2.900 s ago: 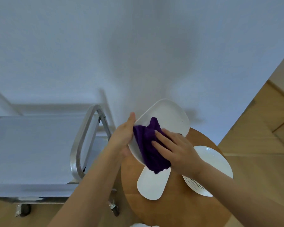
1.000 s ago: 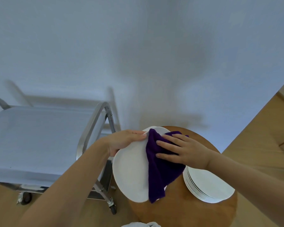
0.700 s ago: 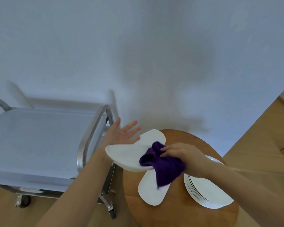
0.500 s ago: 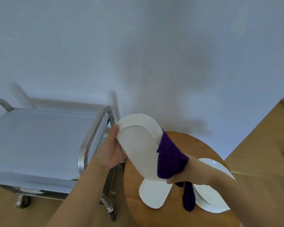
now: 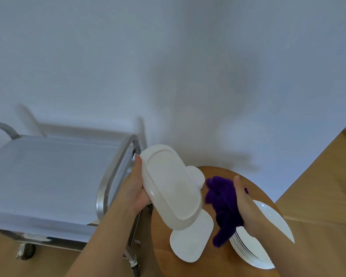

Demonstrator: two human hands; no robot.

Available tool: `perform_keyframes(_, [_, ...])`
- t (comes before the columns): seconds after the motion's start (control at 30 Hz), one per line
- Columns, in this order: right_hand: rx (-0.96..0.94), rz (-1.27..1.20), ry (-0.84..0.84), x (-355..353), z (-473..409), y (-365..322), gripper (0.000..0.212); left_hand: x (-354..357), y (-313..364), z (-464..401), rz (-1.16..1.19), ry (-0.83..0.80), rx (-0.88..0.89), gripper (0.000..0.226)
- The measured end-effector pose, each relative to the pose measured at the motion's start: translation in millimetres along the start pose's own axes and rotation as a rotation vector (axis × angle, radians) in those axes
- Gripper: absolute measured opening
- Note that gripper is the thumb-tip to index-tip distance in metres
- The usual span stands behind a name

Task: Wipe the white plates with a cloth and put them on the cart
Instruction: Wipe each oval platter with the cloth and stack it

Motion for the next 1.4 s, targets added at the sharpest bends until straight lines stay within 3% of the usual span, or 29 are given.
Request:
perform_keyframes(0.1, [-0.065,-0.081,0.110,-1,-1,-18,0.042,5,-1,1,-0.234,0.097,0.027,0.056])
perform_keyframes(0.17, [-0.157,-0.110,0.039,10,6,-33,0.034,15,-9,4,-0.384,0.092,0.010,0.073])
perform_keyframes(0.3, [-0.342,0.069,-0.162,54,26,-56,0.072,41,-36,9,-0.541,0.023,-0.074,0.084])
perform_keyframes(0.4, [-0.505,0.070,-0.215,85,47,-65,0.080,56,-49,8,-0.466,0.058,-0.014,0.057])
perform_keyframes(0.47, [-0.501,0.032,-0.260,97,57,-63,0.082,58,-45,4,-0.382,0.120,0.042,0.043])
perform_keyframes(0.63, [-0.478,0.044,-0.287,105,77,-53,0.081,50,-24,1,-0.332,0.179,0.106,0.045])
perform_keyframes(0.77, [-0.280,0.251,-0.284,100,84,-7,0.068,41,3,-3,-0.357,0.328,0.059,0.067])
perform_keyframes(0.83, [-0.191,0.351,-0.266,92,79,12,0.067,42,12,-4,-0.400,0.296,0.084,0.077])
perform_keyframes(0.93, [-0.214,0.409,-0.300,85,77,14,0.065,53,3,2,-0.496,0.217,0.036,0.059])
perform_keyframes(1.07, [-0.392,0.446,-0.267,85,69,7,0.104,61,-27,15,-0.486,0.143,-0.144,0.049])
perform_keyframes(1.17, [-0.490,0.303,-0.126,78,57,-13,0.115,62,-45,27,-0.430,0.118,-0.217,0.045])
perform_keyframes(1.23, [-0.621,0.235,-0.064,76,54,-31,0.097,66,-49,33,-0.416,0.140,-0.198,0.046])
perform_keyframes(1.33, [-0.765,0.155,-0.007,73,54,-51,0.032,63,-48,36,-0.570,0.200,-0.105,0.054])
perform_keyframes(1.4, [-0.826,0.131,0.019,66,51,-63,0.021,60,-48,37,-0.642,0.172,-0.070,0.059])
Point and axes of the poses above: each hand's wrist, its own z-axis away from the middle knuckle, its own x-axis out of the palm, y = z × x, the point moved 5 cm from there along -z, towards the middle knuckle, and after that the axes turned 4 degrees about y, right-handed, at the moved point
